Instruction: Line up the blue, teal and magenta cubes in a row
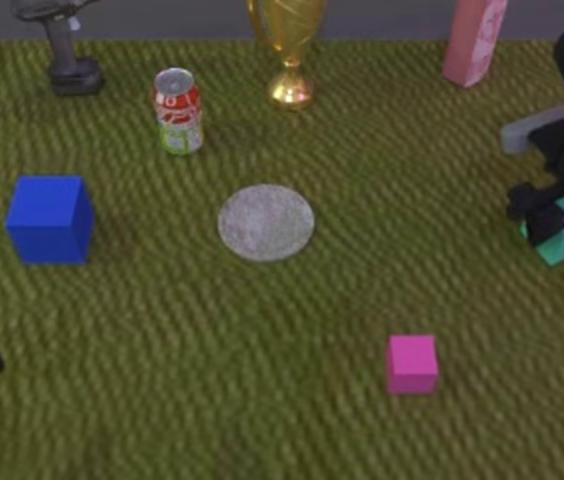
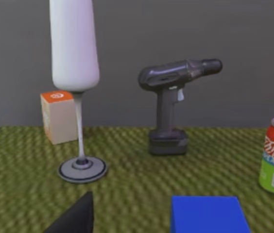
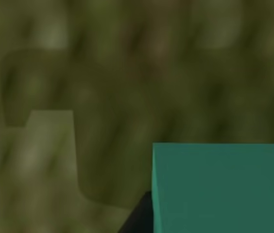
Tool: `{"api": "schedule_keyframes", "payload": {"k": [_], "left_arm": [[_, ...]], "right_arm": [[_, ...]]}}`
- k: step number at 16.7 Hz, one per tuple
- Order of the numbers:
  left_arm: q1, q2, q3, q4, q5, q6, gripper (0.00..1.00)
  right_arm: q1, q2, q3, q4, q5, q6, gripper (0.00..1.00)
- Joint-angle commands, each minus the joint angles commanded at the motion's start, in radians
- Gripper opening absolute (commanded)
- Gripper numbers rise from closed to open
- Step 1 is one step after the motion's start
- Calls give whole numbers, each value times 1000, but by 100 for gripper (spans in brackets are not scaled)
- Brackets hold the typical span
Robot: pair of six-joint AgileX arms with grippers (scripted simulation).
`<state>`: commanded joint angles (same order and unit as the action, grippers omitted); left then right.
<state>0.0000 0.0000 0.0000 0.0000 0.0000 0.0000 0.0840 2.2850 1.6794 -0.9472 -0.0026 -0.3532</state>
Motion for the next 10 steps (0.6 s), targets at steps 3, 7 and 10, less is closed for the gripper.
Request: {"api": "schedule_keyframes", "payload": {"k": [3, 7, 10], "left_arm": [[0, 0, 0, 0, 0, 0, 100], [0, 0, 0, 0, 0, 0, 100], [0, 0, 0, 0, 0, 0, 100]], "right_arm": [[5, -17, 49, -69, 0, -4, 0], [8, -58, 140, -207, -1, -2, 0], [8, -72, 162, -234, -1, -2, 0]]}}
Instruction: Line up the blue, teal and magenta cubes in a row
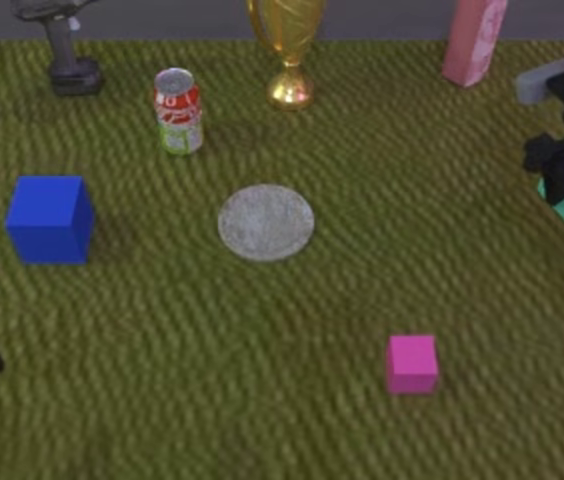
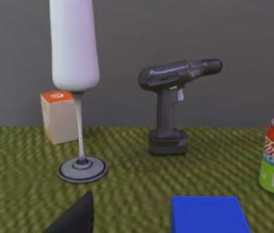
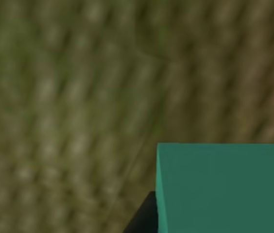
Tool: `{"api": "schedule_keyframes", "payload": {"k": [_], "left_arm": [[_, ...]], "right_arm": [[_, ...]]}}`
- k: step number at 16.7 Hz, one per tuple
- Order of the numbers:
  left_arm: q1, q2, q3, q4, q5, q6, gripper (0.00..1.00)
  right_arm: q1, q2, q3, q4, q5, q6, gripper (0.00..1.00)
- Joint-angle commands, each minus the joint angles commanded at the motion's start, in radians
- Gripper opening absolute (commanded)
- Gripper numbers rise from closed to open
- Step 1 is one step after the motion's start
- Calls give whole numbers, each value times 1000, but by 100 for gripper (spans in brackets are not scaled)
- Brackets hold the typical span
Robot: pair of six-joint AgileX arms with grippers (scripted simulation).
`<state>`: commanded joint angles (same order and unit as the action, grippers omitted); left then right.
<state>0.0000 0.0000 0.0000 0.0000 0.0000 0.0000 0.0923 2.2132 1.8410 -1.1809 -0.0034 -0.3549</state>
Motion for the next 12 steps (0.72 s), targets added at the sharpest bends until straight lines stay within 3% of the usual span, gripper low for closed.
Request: {"api": "schedule_keyframes", "payload": {"k": [6, 9, 12], "left_arm": [[0, 0, 0, 0, 0, 0, 100], [0, 0, 0, 0, 0, 0, 100], [0, 0, 0, 0, 0, 0, 100]], "right_arm": [[45, 3, -2, -3, 1, 65, 0], [151, -8, -13, -8, 4, 221, 0], [290, -28, -39, -15, 6, 463, 0]]}}
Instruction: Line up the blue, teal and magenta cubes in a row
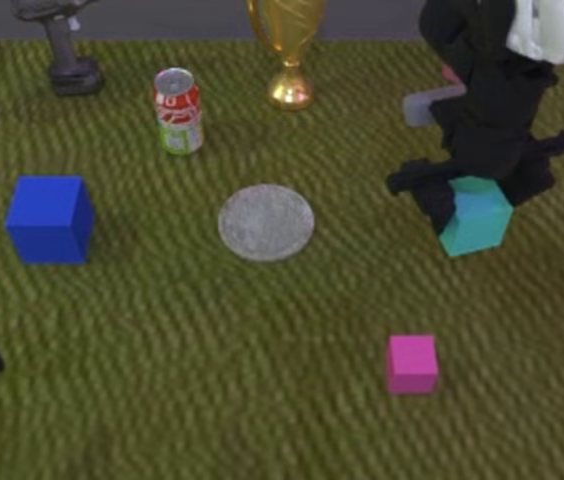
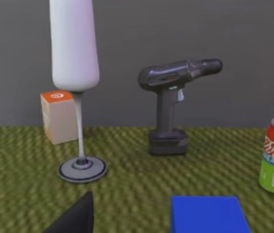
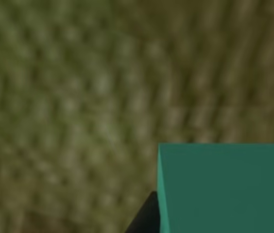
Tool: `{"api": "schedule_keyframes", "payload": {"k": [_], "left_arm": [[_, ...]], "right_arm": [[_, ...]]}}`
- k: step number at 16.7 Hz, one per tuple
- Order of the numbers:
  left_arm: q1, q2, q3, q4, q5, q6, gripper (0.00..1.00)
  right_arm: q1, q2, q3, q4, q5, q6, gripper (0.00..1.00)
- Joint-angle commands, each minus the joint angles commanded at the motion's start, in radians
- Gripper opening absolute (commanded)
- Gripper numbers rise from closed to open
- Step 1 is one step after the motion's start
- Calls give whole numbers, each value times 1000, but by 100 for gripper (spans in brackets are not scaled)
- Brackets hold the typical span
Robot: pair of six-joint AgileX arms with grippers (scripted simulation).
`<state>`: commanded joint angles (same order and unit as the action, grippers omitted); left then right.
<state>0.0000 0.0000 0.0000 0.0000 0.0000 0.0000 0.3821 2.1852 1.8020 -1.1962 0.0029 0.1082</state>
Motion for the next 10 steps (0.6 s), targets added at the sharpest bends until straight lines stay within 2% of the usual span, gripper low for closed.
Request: {"api": "schedule_keyframes", "payload": {"k": [5, 7, 10], "left_arm": [[0, 0, 0, 0, 0, 0, 100], [0, 0, 0, 0, 0, 0, 100], [0, 0, 0, 0, 0, 0, 100]], "right_arm": [[246, -49, -59, -5, 3, 444, 0], [326, -74, -79, -1, 5, 568, 0], [406, -107, -100, 9, 10, 675, 0]]}}
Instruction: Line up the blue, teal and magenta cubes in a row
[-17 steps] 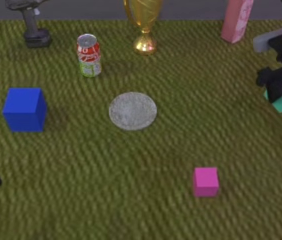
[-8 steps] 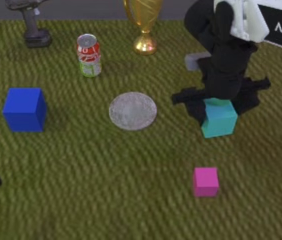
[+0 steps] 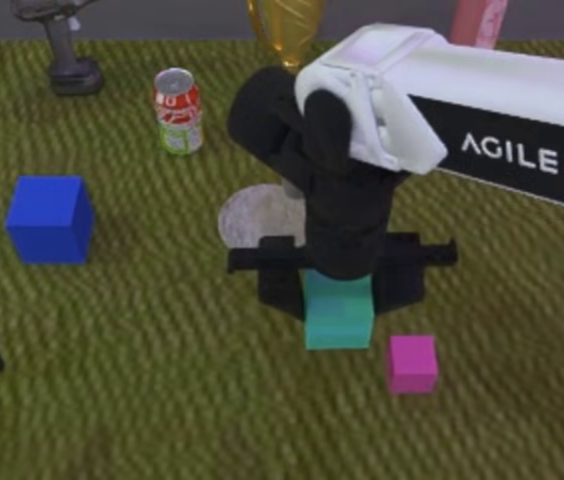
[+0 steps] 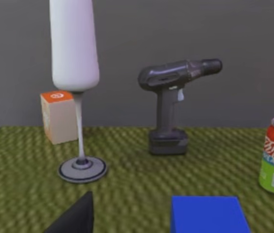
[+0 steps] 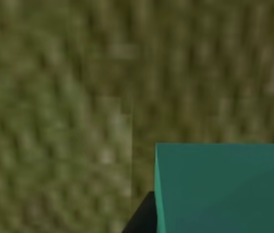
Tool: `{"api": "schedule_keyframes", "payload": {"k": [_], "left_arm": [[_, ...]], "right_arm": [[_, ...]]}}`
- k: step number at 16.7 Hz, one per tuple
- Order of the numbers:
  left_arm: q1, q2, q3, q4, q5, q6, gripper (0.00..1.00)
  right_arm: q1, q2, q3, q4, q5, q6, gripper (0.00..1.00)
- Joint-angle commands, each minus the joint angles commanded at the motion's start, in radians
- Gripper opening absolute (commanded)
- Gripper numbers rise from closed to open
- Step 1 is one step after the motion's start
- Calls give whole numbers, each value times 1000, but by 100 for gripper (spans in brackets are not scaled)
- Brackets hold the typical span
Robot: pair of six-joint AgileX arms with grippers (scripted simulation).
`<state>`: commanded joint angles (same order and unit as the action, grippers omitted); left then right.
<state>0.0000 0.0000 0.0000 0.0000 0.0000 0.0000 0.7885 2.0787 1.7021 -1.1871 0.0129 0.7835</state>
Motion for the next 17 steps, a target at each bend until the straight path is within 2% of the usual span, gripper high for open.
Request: {"api": "schedule_keyframes", "payload": {"k": [7, 13, 17], "left_arm": [[0, 0, 0, 0, 0, 0, 100], [0, 0, 0, 0, 0, 0, 100], [0, 0, 0, 0, 0, 0, 100]], "right_arm": [[11, 0, -16, 20, -1, 18, 0], [17, 50, -157, 216, 0, 21, 0], [19, 61, -185, 252, 2, 23, 0]]}}
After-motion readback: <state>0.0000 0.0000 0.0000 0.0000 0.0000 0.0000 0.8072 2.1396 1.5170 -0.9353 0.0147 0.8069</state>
